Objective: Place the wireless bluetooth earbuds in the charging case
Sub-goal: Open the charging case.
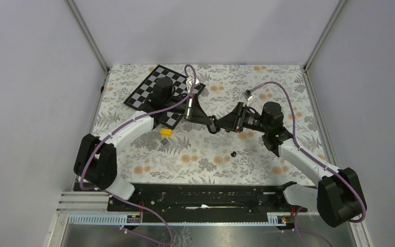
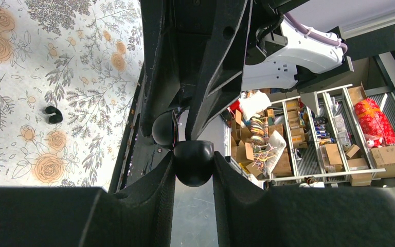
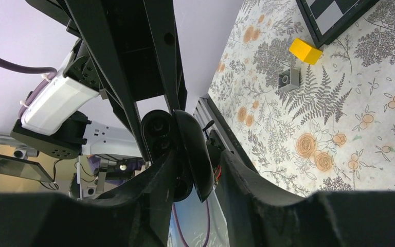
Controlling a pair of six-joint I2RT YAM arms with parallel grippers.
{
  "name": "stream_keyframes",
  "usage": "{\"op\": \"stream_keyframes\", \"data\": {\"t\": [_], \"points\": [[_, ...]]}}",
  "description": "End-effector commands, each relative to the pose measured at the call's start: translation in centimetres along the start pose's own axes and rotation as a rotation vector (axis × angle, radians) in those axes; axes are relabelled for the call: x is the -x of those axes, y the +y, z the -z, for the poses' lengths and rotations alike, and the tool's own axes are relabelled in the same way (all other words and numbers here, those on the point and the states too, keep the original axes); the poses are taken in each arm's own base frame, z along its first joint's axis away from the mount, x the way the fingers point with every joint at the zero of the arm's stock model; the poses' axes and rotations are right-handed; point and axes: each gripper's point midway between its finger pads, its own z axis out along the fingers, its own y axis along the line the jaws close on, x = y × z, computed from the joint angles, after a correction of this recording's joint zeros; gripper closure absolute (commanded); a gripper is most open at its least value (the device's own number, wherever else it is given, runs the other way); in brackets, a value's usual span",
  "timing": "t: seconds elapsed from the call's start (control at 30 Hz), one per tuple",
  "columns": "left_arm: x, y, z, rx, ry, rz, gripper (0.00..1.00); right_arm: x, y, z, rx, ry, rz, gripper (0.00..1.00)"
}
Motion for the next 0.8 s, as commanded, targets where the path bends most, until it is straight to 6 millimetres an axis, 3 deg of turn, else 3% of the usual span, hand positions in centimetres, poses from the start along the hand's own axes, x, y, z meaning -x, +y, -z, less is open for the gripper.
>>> {"op": "stream_keyframes", "data": {"t": [0.0, 0.27, 0.4, 0.57, 0.77], "points": [[0.7, -3.2, 0.5, -0.059, -0.007, -0.144, 1.00, 0.2, 1.2, 0.9, 0.039, -0.015, 0.037, 0.55], [0.6, -3.3, 0.5, -0.063, -0.005, -0.153, 1.00, 0.0, 1.6, 0.9, 0.088, 0.002, 0.020, 0.66], [0.5, -3.2, 0.6, -0.062, -0.005, -0.150, 1.00, 0.1, 2.0, 0.8, 0.111, 0.011, 0.024, 0.77], [0.7, -3.5, 0.6, -0.071, -0.007, -0.156, 1.00, -0.1, 2.5, 0.9, 0.134, 0.033, 0.035, 0.72], [0.7, -3.5, 0.5, -0.077, -0.005, -0.154, 1.00, -0.3, 2.7, 0.9, 0.150, 0.037, 0.032, 0.75]]}}
